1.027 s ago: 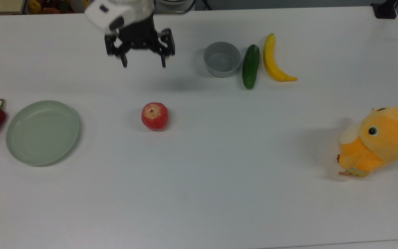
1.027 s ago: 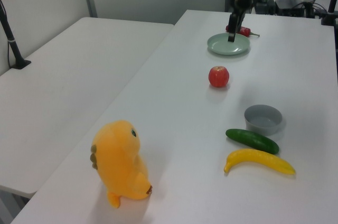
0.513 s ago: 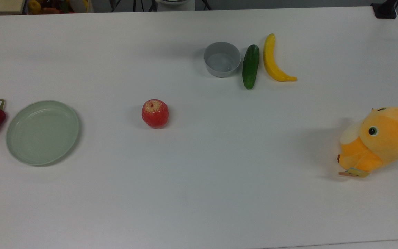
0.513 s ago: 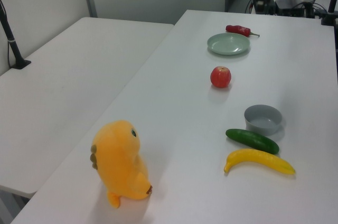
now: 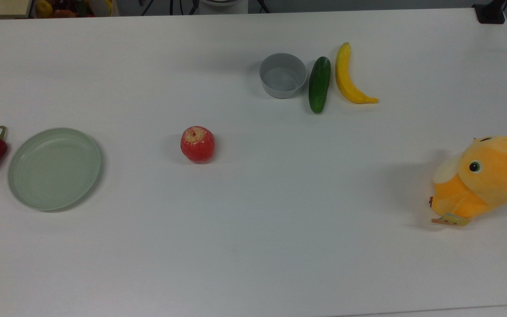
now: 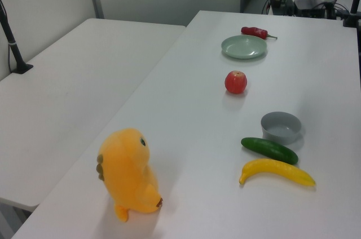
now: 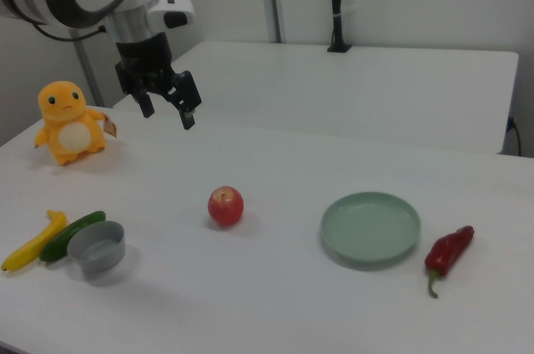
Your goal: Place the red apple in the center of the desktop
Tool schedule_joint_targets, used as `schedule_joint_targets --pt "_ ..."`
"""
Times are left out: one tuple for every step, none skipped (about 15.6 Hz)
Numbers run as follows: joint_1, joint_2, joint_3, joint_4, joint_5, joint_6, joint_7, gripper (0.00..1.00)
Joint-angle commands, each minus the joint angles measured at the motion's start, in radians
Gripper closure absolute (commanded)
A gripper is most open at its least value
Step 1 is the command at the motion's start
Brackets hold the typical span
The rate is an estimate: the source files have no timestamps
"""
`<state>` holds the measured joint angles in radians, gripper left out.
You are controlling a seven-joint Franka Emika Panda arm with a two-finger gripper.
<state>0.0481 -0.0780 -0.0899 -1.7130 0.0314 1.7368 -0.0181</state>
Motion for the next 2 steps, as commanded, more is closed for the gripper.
schedule_joint_targets --pt "0.021 0.011 -0.022 0.004 0.013 0.017 0.003 0.0" --pt "0.021 0.009 -0.019 0.004 0.01 0.014 0.003 0.0"
